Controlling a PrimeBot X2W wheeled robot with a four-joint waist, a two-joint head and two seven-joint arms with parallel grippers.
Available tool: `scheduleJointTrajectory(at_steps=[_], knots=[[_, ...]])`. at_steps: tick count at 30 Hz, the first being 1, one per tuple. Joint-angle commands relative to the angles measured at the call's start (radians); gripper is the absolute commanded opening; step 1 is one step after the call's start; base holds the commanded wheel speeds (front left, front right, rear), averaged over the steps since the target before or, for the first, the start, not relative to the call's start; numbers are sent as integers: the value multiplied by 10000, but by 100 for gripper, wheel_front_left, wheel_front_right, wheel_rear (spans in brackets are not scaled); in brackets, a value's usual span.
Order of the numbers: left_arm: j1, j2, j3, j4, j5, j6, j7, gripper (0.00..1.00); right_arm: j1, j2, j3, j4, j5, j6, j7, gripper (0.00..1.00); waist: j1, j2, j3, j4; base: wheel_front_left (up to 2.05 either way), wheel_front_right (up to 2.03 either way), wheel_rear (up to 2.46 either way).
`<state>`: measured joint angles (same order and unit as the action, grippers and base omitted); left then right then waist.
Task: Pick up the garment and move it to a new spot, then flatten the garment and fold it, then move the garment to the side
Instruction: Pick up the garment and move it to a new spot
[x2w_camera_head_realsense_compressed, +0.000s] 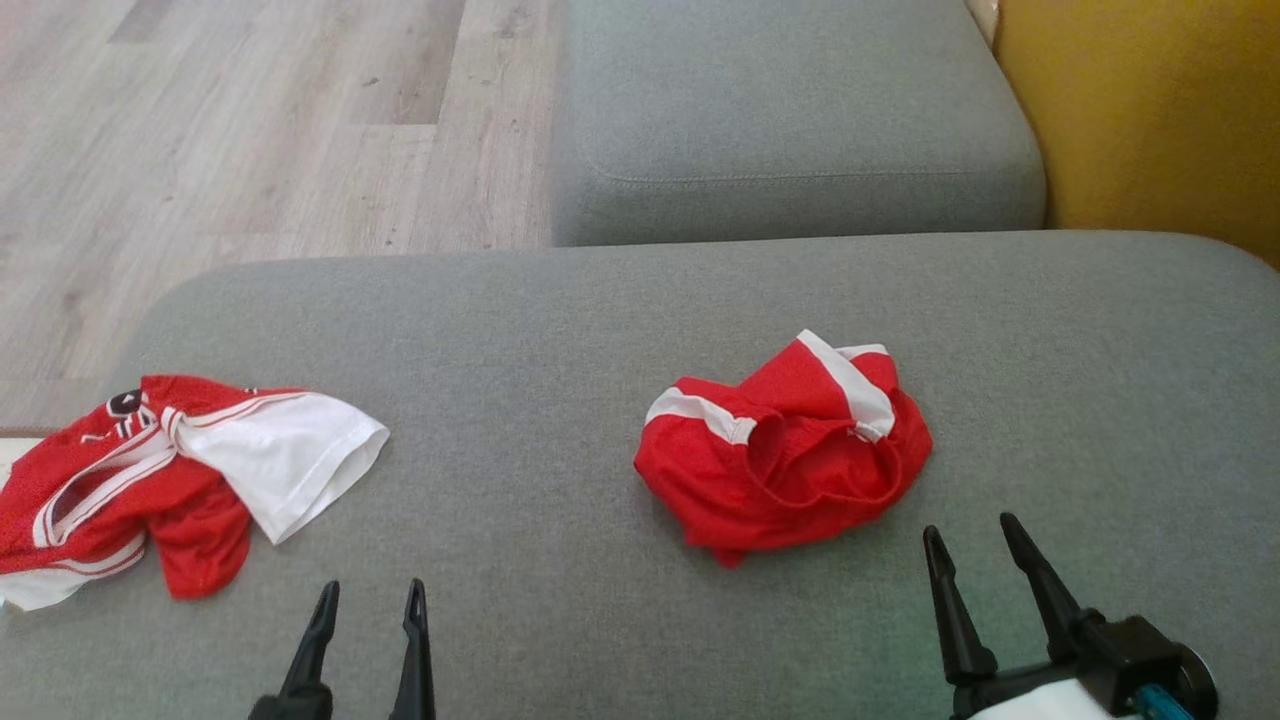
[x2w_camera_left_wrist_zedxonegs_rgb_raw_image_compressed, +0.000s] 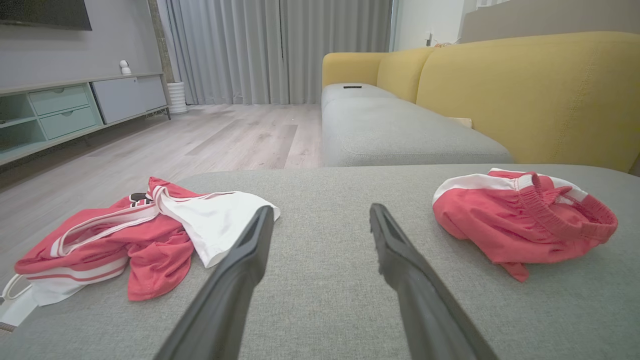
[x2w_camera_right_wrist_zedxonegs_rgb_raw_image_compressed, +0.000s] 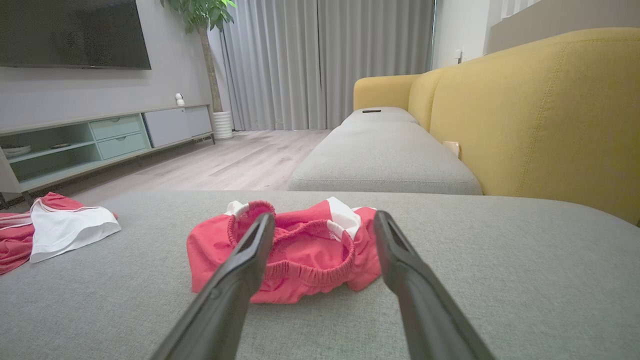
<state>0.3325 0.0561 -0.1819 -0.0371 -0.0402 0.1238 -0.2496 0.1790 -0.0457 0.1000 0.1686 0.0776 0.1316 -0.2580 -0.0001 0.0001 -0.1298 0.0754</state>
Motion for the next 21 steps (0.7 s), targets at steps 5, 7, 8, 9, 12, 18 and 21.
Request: scheduleJointTrajectory(at_steps=[5,7,8,9,12,18,21], knots=[[-468,-58,179,-311,88,129,-122,100,-303,-45,189,-278,-58,-9,-38,100,1,-1,8,75,0,0,0],[-492,-58,136,-304,143,142,-122,100,-303,-45,196,-271,-48,-9,-38,100,1,-1,17,92,0,0,0],[-504,-58,114,-305,166,152,-122,100,-304,-45,199,-270,-43,-9,-38,100,1,-1,21,104,0,0,0],[-513,-58,95,-301,169,167,-122,100,-302,-45,201,-273,-37,-9,-38,100,1,-1,25,117,0,0,0],[-538,-58,54,-279,164,203,-122,100,-300,-45,211,-260,-20,-9,-38,100,1,-1,31,146,0,0,0],[-574,-58,10,-233,238,264,-122,100,-300,-45,210,-236,-19,-9,-38,100,1,-1,30,179,0,0,0],[-571,-58,4,-197,278,281,-122,100,-298,-45,218,-217,-33,-9,-38,100,1,-1,25,183,0,0,0]])
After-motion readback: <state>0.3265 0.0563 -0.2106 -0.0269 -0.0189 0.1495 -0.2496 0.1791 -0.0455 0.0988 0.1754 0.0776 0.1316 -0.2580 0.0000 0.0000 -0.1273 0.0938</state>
